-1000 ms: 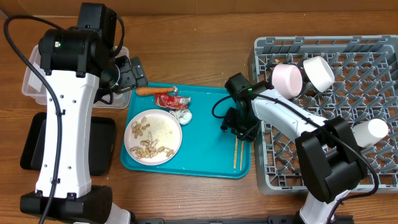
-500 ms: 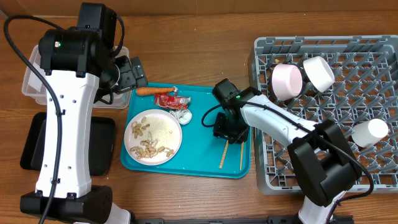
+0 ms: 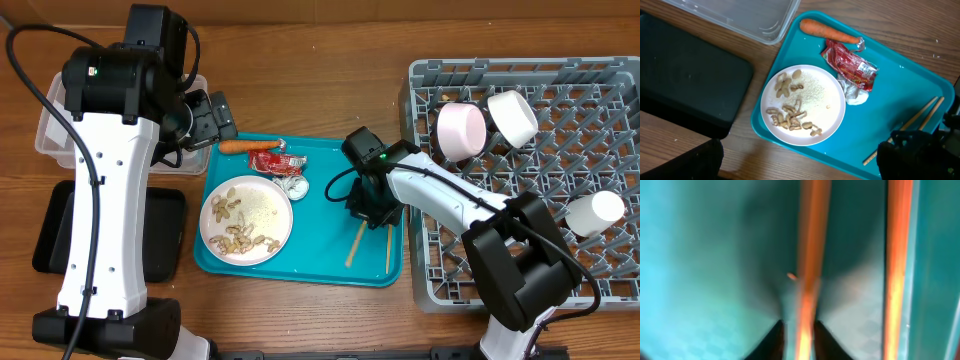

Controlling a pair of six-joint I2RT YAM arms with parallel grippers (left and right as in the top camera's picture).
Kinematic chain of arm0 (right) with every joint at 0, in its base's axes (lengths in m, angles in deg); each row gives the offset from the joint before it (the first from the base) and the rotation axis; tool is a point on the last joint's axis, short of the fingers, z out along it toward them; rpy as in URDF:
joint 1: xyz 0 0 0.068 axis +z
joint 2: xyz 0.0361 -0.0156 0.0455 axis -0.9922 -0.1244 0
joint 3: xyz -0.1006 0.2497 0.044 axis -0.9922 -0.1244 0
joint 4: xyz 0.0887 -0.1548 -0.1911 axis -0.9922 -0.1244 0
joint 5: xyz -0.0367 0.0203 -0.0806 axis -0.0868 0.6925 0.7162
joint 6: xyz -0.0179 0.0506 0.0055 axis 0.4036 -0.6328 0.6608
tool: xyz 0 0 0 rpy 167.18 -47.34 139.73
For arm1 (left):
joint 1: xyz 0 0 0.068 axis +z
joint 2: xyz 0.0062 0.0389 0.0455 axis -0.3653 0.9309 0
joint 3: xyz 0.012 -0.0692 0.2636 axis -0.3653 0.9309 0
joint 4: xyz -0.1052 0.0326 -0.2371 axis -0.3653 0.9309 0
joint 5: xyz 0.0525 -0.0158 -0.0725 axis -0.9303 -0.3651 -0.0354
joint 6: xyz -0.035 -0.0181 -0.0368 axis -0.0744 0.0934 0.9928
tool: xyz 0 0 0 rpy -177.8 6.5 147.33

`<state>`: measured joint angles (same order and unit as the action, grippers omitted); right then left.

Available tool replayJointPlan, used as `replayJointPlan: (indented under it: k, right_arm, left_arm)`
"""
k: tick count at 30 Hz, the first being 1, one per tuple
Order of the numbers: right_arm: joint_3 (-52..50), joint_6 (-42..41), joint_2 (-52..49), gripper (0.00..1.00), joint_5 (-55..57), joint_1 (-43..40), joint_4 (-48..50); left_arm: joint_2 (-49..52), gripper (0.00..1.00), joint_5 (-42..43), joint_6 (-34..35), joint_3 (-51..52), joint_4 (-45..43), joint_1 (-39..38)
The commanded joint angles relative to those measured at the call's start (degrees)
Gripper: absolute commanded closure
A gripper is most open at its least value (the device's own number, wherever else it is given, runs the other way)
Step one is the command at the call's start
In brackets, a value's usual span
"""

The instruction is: Sort waste into correct bins and load items into the dishwasher

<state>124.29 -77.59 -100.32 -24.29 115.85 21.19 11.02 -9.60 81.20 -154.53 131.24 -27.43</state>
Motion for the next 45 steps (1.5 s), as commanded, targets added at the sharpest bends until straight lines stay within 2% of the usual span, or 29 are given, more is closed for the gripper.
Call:
replayJointPlan:
  k: [1, 5, 15, 24, 27, 29, 32, 35, 37, 42, 45]
  right_arm:
    - [-0.35, -0.48, -0.55, 0.94, 0.90, -0.26, 0.94]
    - [0.52, 2.69, -0.26, 0.96, 0.46, -0.26, 0.31]
    - [14.19, 23.65, 6.58, 0.96, -2.45, -0.26, -8.35]
    - [22.10, 32.17, 12.87, 0.96, -1.07, -5.51, -15.23]
    - [22.05, 32.02, 13.46, 0.96, -5.46, -7.74, -17.42]
    - [21.05, 27.82, 12.83, 0.95, -5.33, -7.96, -18.18]
    - [16.85, 20.46, 11.23, 0.67, -2.58, -6.12, -15.45]
    - [11.52, 14.91, 9.25, 0.53, -0.57, -3.06, -10.75]
    - [8.55, 11.89, 7.48, 0.51, 0.13, -1.14, -8.02]
    - [4.44, 3.08, 3.80, 0.37, 2.84, 1.33, -4.17]
    - [3.08, 0.13, 2.38, 0.36, 5.55, 1.36, -2.14]
  left_arm:
    - [0.20, 0.00, -0.11, 0.81, -0.46, -0.22, -0.02]
    - [0.20, 0.00, -0.11, 0.79, -0.46, -0.22, -0.02]
    - [0.20, 0.00, -0.11, 0.79, -0.46, -0.22, -0.02]
    - [0.20, 0.00, -0.11, 0.81, -0.46, -0.22, -0.02]
    - [0.20, 0.00, -0.11, 0.79, -0.46, -0.22, -0.02]
    - [0.20, 0.00, -0.11, 0.79, -0.46, -0.22, -0.02]
    - [0.20, 0.00, -0.11, 0.81, -0.46, -0.22, -0.02]
    - [0.20, 0.00, -0.11, 0.81, -0.44, -0.22, -0.02]
    - [0.20, 0.00, -0.11, 0.81, -0.46, -0.22, -0.02]
    - [0.20, 0.00, -0.11, 0.79, -0.44, -0.22, -0.02]
    - [0.20, 0.00, -0.11, 0.79, -0.46, -0.22, -0.02]
